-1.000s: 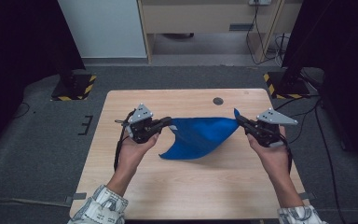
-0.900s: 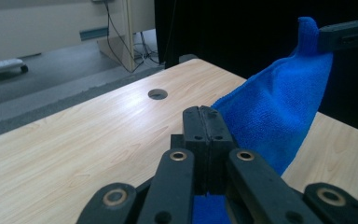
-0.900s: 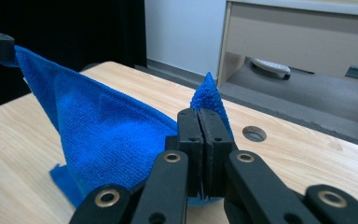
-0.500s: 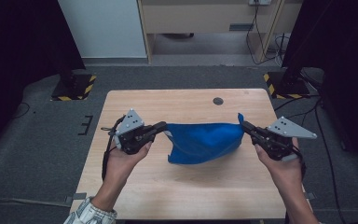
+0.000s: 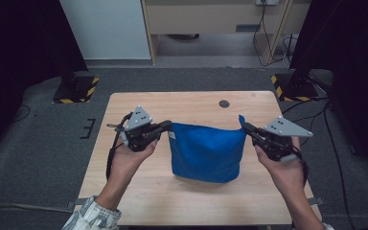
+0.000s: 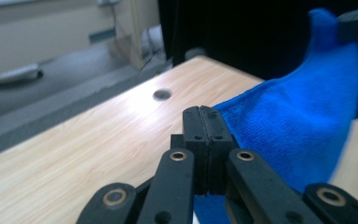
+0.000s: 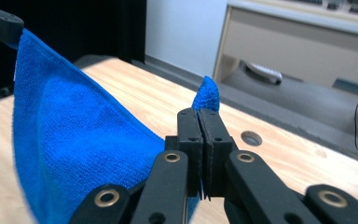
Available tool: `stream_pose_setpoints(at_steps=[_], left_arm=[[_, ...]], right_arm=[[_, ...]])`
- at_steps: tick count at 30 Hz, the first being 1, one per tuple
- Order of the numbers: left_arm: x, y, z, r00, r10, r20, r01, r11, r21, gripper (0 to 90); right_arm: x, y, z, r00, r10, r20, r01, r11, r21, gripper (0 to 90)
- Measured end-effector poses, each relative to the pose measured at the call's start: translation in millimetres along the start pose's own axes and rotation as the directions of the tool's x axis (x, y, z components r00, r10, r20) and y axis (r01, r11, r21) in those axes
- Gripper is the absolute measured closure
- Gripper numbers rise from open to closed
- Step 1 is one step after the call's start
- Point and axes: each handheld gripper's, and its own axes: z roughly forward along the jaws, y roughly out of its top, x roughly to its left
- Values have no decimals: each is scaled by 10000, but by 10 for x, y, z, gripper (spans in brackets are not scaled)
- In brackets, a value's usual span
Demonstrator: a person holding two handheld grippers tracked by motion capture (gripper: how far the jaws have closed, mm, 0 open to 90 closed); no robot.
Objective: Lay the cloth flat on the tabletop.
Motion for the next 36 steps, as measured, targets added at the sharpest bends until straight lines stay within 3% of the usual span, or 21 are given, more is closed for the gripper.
stream_pose_setpoints(at_steps=[2, 8, 11, 15, 18, 22, 27, 32, 34, 36], left_arm=[[113, -47, 162, 9991, -400, 112, 399, 9992, 90, 900], [437, -202, 589, 9944, -978, -401, 1010, 9910, 881, 900], [602, -271, 719, 9905, -1137, -773, 1230, 9841, 1278, 900], [769, -319, 811, 9863, -1366, -923, 1490, 9784, 1435, 900], [847, -335, 887, 9861, -1339, -980, 1478, 9772, 1523, 900], [933, -337, 988, 9915, -977, -861, 1112, 9793, 1692, 900], [1029, -295, 1066, 9881, -1121, -1055, 1280, 9792, 1576, 900], [1127, -250, 1161, 9848, -969, -1440, 1224, 9758, 1810, 900], [1191, -252, 1198, 9816, -1021, -1615, 1308, 9752, 1787, 900], [1266, -271, 1248, 9777, -1116, -1777, 1426, 9746, 1728, 891]], right_arm=[[-57, -48, 181, 9999, 142, 62, -143, 9996, 228, 884], [-247, -215, 715, 9965, 772, 313, -793, 9943, 711, 885], [-322, -300, 948, 9940, 976, 501, -1020, 9903, 940, 884], [-387, -389, 1222, 9915, 1148, 607, -1214, 9852, 1207, 883], [-418, -440, 1401, 9883, 1357, 700, -1442, 9800, 1368, 883], [-451, -472, 1576, 9857, 1455, 852, -1568, 9769, 1454, 883], [-540, -527, 1782, 9783, 1649, 1251, -1857, 9664, 1778, 883], [-590, -555, 1974, 9720, 1859, 1440, -2108, 9601, 1837, 883], [-604, -561, 2060, 9724, 1822, 1455, -2077, 9606, 1849, 836], [-627, -573, 2153, 9701, 1878, 1539, -2143, 9601, 1794, 634]])
